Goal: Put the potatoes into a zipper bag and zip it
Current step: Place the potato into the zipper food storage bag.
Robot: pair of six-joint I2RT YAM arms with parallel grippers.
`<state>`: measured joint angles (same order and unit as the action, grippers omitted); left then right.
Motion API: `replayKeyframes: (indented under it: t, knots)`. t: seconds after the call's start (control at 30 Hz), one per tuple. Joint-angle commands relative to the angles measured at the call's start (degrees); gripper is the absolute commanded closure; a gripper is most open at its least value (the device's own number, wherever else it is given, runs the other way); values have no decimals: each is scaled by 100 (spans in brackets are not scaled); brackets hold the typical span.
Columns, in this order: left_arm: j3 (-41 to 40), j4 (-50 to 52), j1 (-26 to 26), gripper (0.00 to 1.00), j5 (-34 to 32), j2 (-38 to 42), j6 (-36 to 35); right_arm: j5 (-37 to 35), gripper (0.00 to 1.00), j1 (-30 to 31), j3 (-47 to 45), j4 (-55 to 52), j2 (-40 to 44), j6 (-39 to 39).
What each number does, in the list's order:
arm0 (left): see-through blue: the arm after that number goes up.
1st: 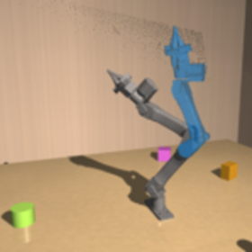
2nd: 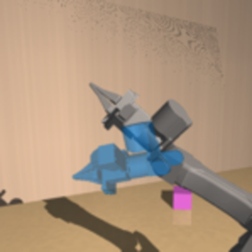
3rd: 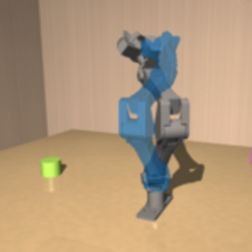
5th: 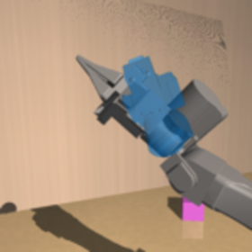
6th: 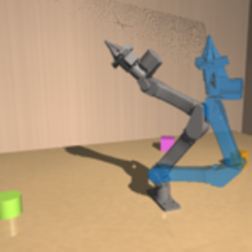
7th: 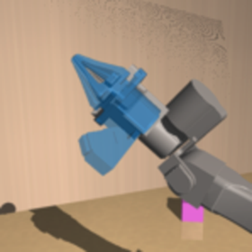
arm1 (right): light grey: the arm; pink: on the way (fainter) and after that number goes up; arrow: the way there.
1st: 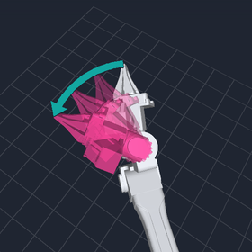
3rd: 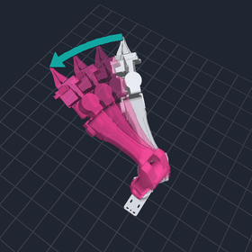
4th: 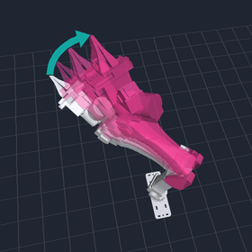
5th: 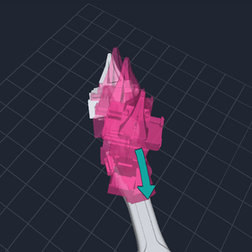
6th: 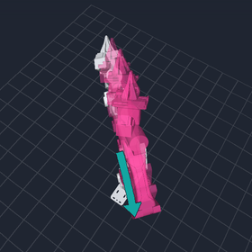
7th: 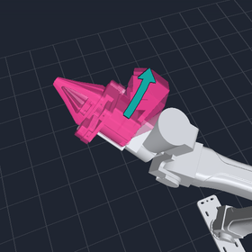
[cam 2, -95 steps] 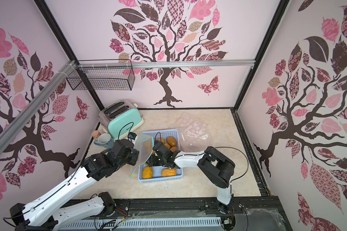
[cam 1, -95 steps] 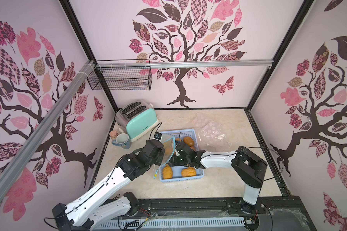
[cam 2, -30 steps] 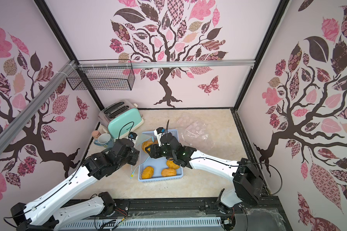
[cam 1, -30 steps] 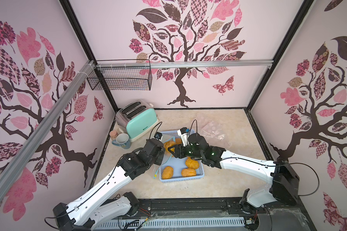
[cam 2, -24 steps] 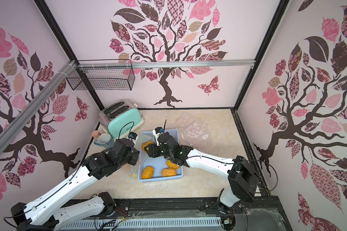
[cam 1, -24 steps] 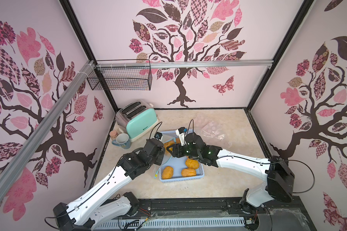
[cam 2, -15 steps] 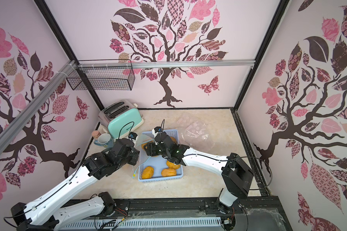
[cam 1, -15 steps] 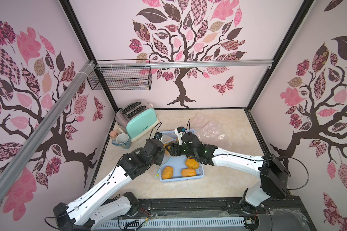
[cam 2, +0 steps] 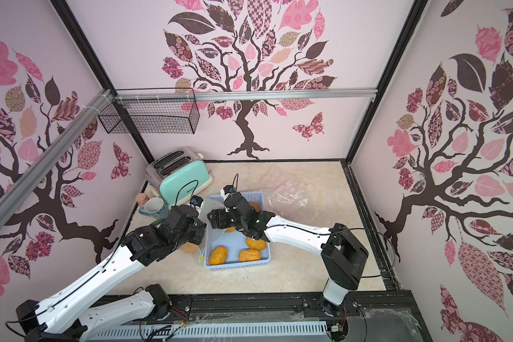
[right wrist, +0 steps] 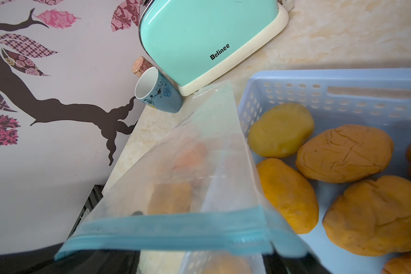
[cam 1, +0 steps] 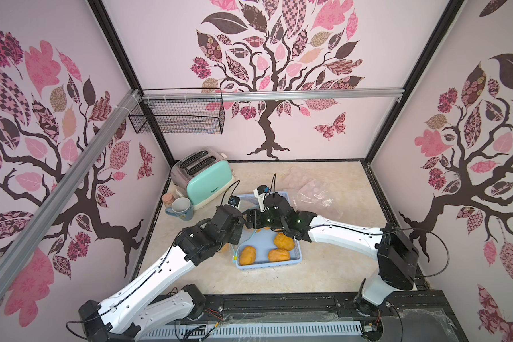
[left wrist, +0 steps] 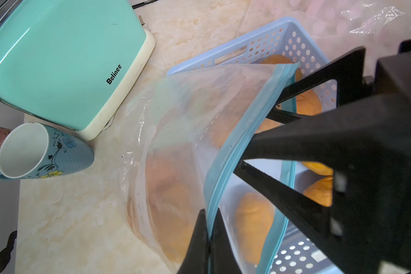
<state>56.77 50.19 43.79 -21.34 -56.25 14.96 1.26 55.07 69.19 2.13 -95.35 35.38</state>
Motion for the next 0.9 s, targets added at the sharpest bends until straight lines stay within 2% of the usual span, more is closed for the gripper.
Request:
replayKeyframes:
  t: [0.0,0.13,0.37,0.5,0.63,0.87]
  knots:
    - [-166,-80,-19,100,25,16,-28,55,23,26,211,-129,55,-192]
    - [-160,-80,-24,100,25,7,-28,323,25,32,-45,-115,570,-427]
    - [-160,-77,-24,100,17,17,-28,44,25,33,-1264,114,1984,-870]
    - [-157,-73,-20,100,16,16,-28,-67,25,31,-1704,14,2480,-1072]
    - [-163,-71,-18,100,17,15,-26,17,26,30,-1932,-197,2583,-1221]
    - [-155,-72,-18,100,11,25,-28,653,25,37,-2050,-483,2190,-1502]
